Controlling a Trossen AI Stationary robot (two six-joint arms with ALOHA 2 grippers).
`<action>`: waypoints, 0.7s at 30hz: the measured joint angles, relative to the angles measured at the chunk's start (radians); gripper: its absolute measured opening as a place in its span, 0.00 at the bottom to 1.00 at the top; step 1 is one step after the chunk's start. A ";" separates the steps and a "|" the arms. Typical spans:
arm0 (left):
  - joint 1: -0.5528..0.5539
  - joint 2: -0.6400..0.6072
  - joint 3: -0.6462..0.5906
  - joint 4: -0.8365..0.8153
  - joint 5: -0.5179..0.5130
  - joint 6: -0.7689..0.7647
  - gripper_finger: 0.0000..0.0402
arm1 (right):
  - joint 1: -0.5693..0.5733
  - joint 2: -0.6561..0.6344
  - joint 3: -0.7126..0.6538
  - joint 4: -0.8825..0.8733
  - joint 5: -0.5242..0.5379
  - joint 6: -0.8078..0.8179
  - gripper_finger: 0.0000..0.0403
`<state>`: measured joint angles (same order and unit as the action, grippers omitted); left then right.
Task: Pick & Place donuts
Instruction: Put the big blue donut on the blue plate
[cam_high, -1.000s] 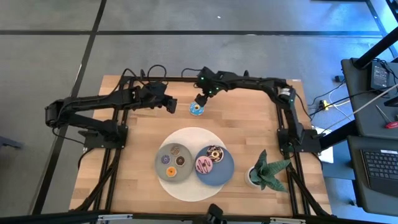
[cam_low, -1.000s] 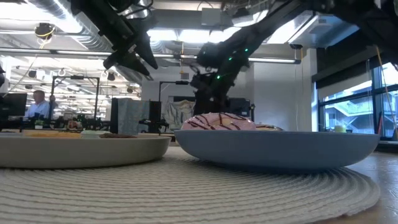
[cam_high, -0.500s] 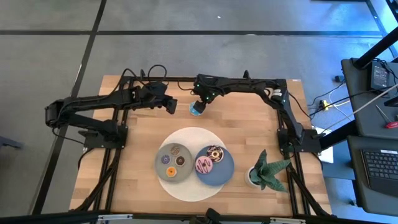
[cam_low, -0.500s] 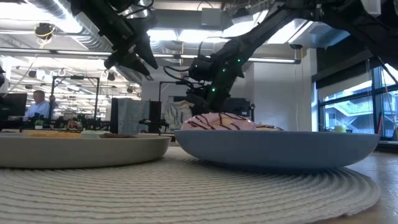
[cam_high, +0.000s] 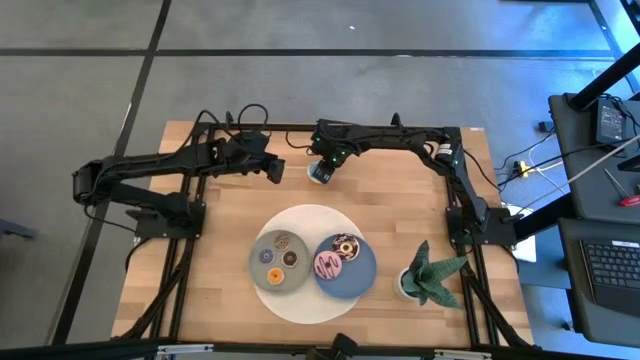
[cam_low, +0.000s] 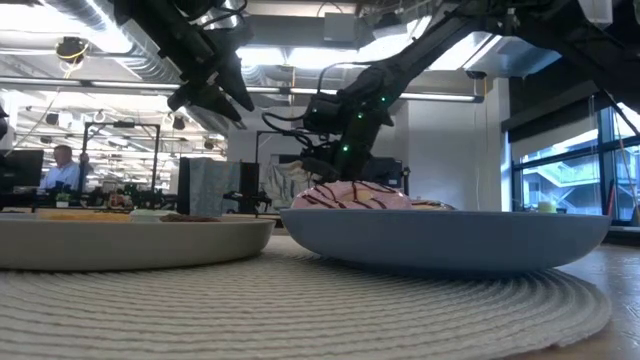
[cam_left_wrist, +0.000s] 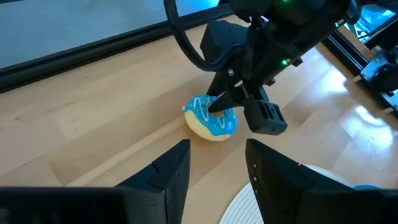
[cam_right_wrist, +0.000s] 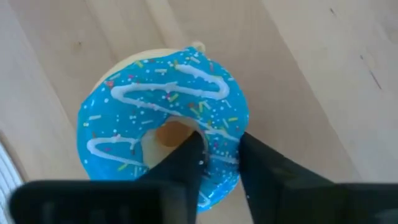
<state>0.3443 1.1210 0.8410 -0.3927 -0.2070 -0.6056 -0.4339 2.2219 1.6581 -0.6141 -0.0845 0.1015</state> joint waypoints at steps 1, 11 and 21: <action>0.000 0.000 0.000 0.000 0.000 0.000 0.38 | 0.000 0.000 0.000 -0.001 0.000 -0.003 0.21; 0.000 0.000 0.000 0.000 0.000 0.000 0.37 | 0.003 -0.015 -0.001 -0.017 0.005 -0.033 0.07; 0.002 0.000 0.000 0.000 -0.002 0.025 0.37 | 0.044 -0.074 0.091 -0.192 0.019 -0.098 0.07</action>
<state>0.3465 1.1213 0.8410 -0.3931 -0.2086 -0.5804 -0.3896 2.1479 1.7493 -0.8056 -0.0658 0.0035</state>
